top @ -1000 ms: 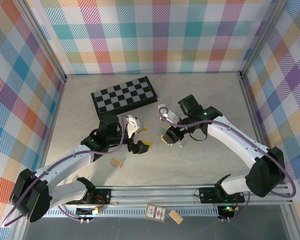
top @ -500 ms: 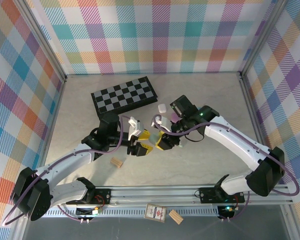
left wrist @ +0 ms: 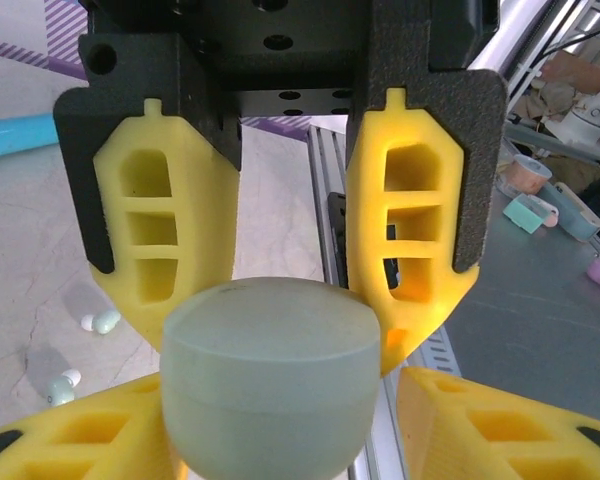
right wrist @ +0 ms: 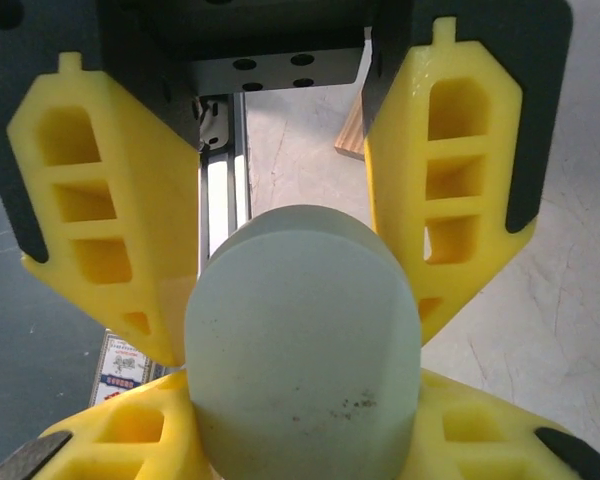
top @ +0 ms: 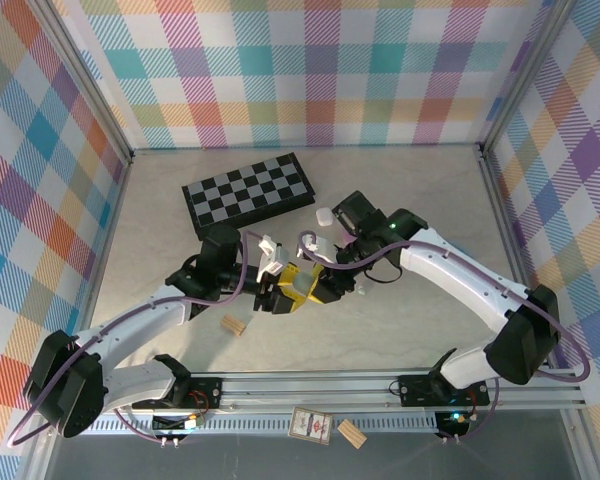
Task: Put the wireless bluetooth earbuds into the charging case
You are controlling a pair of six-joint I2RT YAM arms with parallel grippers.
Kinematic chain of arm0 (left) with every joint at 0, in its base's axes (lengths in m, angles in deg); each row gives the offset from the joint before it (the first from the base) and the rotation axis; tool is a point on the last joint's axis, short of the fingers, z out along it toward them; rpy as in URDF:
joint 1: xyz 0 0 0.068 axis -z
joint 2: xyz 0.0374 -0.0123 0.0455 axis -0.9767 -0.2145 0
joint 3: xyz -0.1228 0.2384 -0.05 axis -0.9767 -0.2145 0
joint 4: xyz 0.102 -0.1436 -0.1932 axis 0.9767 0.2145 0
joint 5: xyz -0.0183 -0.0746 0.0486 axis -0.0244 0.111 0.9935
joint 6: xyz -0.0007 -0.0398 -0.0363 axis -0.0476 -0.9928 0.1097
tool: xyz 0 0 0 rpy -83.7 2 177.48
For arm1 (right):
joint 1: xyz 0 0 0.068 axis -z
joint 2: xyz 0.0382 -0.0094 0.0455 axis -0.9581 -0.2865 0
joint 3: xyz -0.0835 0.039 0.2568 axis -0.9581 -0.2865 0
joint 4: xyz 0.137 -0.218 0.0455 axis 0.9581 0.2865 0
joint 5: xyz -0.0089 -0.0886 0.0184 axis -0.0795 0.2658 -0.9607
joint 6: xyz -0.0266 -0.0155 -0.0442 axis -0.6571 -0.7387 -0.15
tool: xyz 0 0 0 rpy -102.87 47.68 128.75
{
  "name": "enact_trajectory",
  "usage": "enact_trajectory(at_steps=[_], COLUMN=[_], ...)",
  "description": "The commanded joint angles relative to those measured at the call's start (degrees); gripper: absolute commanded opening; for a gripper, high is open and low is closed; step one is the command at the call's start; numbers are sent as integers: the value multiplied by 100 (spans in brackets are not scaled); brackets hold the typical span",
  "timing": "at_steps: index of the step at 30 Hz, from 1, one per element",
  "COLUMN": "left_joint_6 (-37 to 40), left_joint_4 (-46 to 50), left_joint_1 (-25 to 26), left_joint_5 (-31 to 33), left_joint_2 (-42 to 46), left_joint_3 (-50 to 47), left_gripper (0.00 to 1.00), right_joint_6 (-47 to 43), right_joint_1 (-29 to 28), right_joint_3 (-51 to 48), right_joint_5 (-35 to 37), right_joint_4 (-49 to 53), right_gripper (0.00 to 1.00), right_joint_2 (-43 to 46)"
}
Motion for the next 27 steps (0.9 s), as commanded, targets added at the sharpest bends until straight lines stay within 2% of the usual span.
enact_trajectory(at_steps=[1,18,27], left_joint_6=[27,201,256], left_joint_4=[-226,116,221], left_joint_1=[65,65,70], left_joint_5=[-360,-507,-602], left_joint_2=[6,-11,-36], left_joint_3=[186,331,382], left_gripper=[50,47,42], right_joint_6=[-211,-353,-370], right_joint_1=[-43,-66,-70], right_joint_3=[190,344,367], right_joint_5=[-186,-181,-148], right_joint_4=[111,317,362], right_gripper=[27,25,26], right_joint_2=[-82,-289,-377])
